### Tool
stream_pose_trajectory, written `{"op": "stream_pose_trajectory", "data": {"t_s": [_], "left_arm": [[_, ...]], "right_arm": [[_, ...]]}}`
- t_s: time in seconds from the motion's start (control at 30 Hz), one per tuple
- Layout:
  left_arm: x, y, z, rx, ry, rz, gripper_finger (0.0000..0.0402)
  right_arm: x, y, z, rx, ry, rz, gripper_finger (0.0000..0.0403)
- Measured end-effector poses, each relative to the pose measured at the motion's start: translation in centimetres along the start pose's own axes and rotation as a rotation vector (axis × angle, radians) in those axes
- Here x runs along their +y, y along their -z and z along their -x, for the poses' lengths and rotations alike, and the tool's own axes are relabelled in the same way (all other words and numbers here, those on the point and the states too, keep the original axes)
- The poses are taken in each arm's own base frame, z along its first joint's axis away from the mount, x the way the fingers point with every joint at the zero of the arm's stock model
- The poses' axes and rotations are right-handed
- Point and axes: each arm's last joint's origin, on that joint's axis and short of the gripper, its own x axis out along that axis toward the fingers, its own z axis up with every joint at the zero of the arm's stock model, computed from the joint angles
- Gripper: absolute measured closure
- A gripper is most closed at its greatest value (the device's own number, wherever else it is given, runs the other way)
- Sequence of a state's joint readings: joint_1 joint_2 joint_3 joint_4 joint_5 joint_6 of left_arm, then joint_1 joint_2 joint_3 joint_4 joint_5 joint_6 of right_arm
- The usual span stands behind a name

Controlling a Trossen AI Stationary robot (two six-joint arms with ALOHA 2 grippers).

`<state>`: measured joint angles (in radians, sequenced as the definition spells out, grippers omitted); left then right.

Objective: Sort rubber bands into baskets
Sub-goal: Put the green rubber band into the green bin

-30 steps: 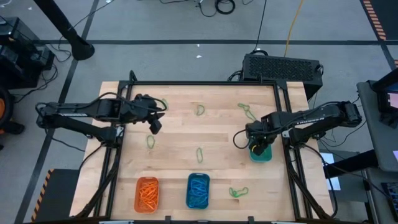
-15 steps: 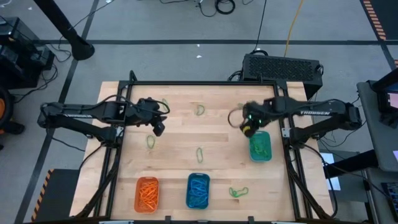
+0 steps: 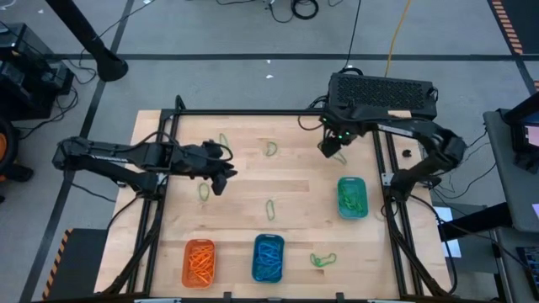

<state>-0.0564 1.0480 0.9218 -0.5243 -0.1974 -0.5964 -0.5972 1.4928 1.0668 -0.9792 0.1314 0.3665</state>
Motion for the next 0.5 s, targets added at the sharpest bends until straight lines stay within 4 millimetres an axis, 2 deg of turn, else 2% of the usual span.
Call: {"op": "stream_pose_trajectory", "data": {"t_s": [0.3, 0.5], "left_arm": [[-1.0, 0.7, 0.3, 0.011, 0.022, 0.026, 0.0269], [-1.1, 0.8, 0.3, -0.002, 0.008, 0.046, 0.0269]], "right_arm": [[-0.1, -1.6, -5.2, 0.150, 0.024, 0.062, 0.0161], [-0.1, -1.9, -7.2, 0.191, 0.029, 0.103, 0.0141]]}}
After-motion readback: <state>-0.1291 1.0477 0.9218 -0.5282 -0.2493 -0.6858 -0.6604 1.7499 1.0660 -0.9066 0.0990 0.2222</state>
